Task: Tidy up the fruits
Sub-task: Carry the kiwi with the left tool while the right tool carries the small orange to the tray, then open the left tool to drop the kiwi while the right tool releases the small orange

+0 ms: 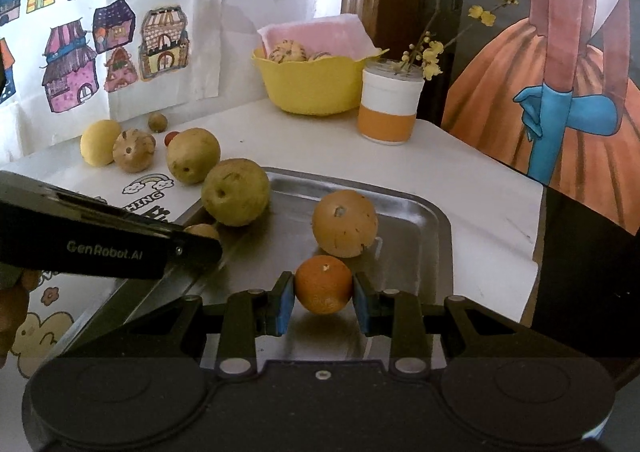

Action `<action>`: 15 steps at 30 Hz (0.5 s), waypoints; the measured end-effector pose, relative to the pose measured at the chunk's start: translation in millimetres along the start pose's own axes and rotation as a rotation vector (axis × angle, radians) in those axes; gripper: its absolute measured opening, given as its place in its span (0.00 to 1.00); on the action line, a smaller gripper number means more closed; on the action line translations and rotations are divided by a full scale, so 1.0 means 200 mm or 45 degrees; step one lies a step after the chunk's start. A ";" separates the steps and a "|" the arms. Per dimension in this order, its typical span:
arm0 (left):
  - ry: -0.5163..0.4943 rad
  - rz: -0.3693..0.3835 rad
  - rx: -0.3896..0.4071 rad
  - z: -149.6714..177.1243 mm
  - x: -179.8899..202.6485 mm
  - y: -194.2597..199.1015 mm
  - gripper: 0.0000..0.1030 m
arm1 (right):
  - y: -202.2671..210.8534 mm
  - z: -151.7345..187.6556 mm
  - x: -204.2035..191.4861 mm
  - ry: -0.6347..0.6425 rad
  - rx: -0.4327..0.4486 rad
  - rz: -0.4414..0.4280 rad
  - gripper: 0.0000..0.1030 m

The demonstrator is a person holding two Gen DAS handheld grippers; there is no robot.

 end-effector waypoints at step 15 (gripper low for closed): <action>0.024 0.040 -0.016 0.01 -0.01 0.00 0.31 | -0.03 0.00 0.01 -0.013 -0.035 0.035 0.35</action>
Point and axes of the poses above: each gripper's, at about its wrist camera, not at the fingertips, and y roughly against the way its jaws point, x to its right, z to its underside, the point moved 7 cm from there along -y, roughly the way its jaws point, and after that the axes turned 2 degrees about -y, right-handed, at the moved point
